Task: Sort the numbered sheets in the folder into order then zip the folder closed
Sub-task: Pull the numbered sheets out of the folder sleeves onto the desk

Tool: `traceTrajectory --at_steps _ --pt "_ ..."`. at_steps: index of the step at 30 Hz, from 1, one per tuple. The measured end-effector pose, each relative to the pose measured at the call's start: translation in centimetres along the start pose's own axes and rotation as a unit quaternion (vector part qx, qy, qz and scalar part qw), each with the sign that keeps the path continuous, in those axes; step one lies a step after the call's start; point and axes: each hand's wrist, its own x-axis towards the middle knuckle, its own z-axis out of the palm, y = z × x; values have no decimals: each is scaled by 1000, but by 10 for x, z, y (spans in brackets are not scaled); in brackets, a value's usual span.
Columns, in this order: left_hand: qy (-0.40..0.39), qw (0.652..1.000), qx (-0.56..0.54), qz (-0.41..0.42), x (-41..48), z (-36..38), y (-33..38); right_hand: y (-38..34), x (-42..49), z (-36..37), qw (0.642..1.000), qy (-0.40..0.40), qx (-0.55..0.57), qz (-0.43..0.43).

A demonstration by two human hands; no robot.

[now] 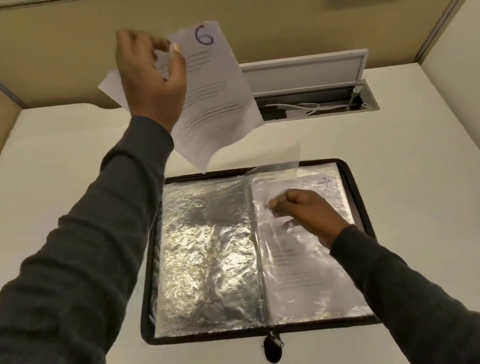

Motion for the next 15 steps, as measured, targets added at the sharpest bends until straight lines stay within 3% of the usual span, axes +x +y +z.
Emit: traceTrajectory --at_steps 5,8,15 --pt "83 990 98 49 19 -71 -24 -20 12 72 998 -39 -42 -33" --pt "107 981 148 64 27 -111 -43 -17 19 116 991 -103 -69 -46" --pt "49 975 215 30 23 -183 -99 15 27 193 954 -190 -224 -54"
